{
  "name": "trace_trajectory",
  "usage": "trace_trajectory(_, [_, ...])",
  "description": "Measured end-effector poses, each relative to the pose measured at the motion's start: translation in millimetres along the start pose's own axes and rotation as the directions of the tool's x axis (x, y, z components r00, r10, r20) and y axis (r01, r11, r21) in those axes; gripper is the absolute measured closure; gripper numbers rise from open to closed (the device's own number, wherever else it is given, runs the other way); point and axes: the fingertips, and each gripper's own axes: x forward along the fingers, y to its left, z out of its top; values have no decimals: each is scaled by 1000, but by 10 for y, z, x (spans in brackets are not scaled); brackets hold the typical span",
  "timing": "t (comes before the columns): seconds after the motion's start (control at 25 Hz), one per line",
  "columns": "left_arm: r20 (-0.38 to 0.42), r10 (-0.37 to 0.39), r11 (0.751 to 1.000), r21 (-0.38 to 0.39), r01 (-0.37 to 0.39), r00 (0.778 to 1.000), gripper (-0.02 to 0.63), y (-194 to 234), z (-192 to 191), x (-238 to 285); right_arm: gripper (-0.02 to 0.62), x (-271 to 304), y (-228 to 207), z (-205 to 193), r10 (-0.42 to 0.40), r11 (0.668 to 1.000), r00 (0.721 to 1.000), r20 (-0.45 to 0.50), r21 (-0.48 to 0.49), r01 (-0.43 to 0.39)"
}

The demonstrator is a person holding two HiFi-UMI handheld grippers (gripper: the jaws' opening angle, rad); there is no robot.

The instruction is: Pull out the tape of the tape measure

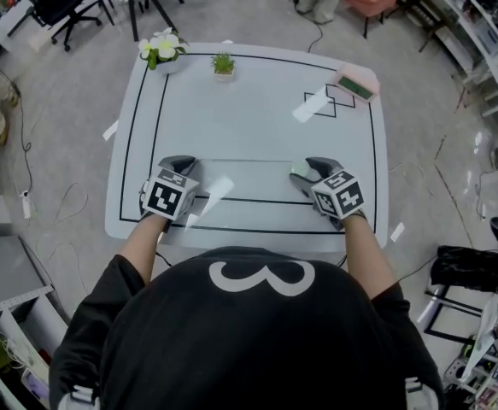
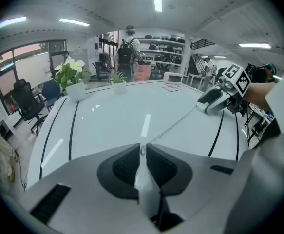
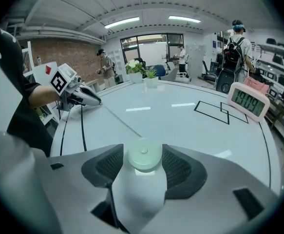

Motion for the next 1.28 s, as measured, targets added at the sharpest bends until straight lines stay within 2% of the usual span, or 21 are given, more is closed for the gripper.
trace_trajectory(0.12, [2,11,1000,-8,-11,1000,513,30,-2,-12,308,-3,24,3,28,999,999,18,26,-29])
trace_trajectory(0.28, [17,14,999,-37,-13,1000,448,76,2,-83,248,-38,15,23,16,999,999,29,37,-17])
trace_trajectory(0.36, [30,6,998,-61,-4,1000,430,86,10,-141,242,-108,21,69,10,999,999,50,43,-12])
trace_trajectory(0.56, [114,-38,988,-146,55,993,378,20,170,-338,246,-436,145,374,50,995,980,194,78,-66])
trace_trajectory(0.68, [211,-81,975,-184,121,974,374,-111,382,-523,274,-653,257,576,70,992,955,289,77,-96])
trace_trajectory(0.76, [281,-120,963,-199,180,952,374,-236,554,-660,320,-793,340,685,88,989,933,349,84,-125])
trace_trajectory(0.84, [351,-163,948,-204,245,922,380,-395,738,-821,396,-952,444,793,108,985,908,405,79,-152])
trace_trajectory(0.92, [418,-208,931,-193,311,884,403,-579,922,-1006,474,-1130,568,907,128,983,878,461,58,-174])
trace_trajectory(1.04, [516,-269,904,-155,398,813,465,-872,1170,-1297,573,-1392,768,1049,168,978,825,540,17,-210])
trace_trajectory(1.24, [614,-342,867,-85,491,711,597,-1354,1453,-1703,584,-1756,1082,1187,246,961,754,609,-55,-269])
trace_trajectory(1.28, [626,-361,860,-62,506,691,601,-1449,1492,-1788,584,-1825,1146,1209,261,957,741,619,-69,-280])
